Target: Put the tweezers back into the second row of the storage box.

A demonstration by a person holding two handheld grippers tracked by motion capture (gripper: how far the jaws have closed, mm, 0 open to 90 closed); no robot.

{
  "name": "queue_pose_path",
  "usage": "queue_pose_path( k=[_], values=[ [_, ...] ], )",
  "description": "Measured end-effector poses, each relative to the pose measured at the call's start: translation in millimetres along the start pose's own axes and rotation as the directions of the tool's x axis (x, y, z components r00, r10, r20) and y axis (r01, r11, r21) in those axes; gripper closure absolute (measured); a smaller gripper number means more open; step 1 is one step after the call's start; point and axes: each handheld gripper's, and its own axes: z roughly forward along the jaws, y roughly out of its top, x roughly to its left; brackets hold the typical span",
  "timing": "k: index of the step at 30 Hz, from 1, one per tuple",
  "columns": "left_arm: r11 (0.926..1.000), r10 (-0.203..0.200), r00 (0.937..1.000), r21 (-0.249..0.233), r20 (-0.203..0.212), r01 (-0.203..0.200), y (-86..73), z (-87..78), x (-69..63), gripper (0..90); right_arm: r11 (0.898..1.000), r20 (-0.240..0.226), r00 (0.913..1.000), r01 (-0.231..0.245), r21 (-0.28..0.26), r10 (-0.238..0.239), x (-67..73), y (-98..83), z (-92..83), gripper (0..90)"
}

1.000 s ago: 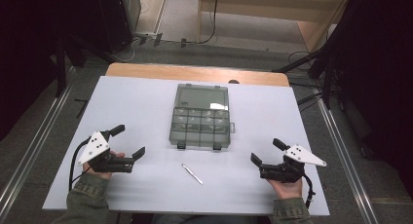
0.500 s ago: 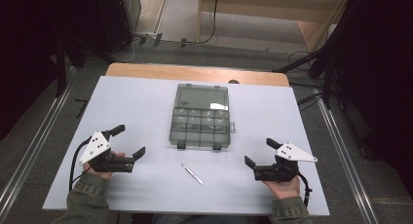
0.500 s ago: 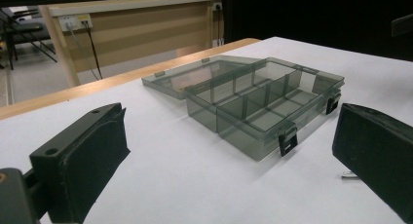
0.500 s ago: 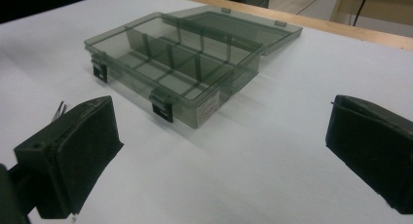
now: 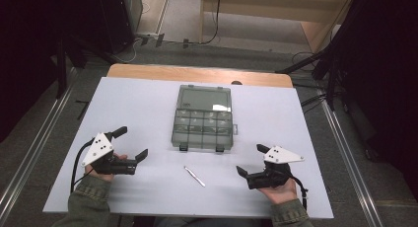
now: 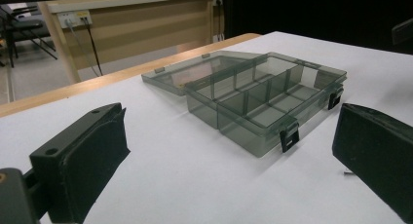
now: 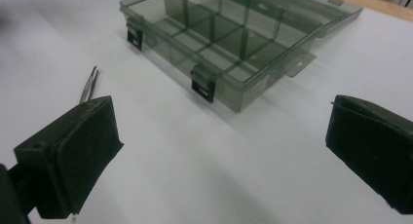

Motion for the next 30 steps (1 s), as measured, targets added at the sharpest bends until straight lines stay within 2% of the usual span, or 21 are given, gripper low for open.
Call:
queue_pose_path(
  k=[6, 10, 15, 19, 27, 30],
  values=[
    [1.0000, 0.002, 1.0000, 0.002, 0.004, -0.002, 0.1, 0.1, 0.0, 0.0, 0.998, 0.000, 0.9985, 0.054, 0.038, -0.054, 8.6, 2.9, 6.5, 0.0],
    [1.0000, 0.002, 1.0000, 0.001, 0.006, -0.002, 0.1, 0.3, -0.2, 0.0, 0.997, -0.013, 0.9983, 0.057, 0.044, -0.056, 12.5, 5.4, 9.4, 0.0],
    [1.0000, 0.001, 1.0000, -0.003, 0.005, -0.001, 0.3, -0.1, -0.5, 0.0, 0.994, -0.022, 0.9970, 0.075, 0.084, -0.074, 18.1, 7.3, 15.3, 0.0],
    [1.0000, 0.002, 1.0000, -0.003, 0.005, -0.002, 0.3, -0.1, -0.5, 0.0, 0.992, -0.039, 0.9963, 0.080, 0.097, -0.076, 20.6, 8.3, 18.2, 0.1],
    [1.0000, 0.004, 1.0000, 0.000, 0.009, -0.004, 0.1, 0.1, -0.6, 0.0, 0.979, -0.076, 0.9952, 0.076, 0.188, -0.062, 21.5, 16.7, 23.7, 0.1],
    [1.0000, 0.009, 0.9999, -0.001, 0.005, -0.009, 0.4, -0.4, -0.9, 0.0, 0.974, -0.105, 0.9926, 0.082, 0.211, -0.061, 22.4, 18.7, 25.9, 0.0]
  ],
)
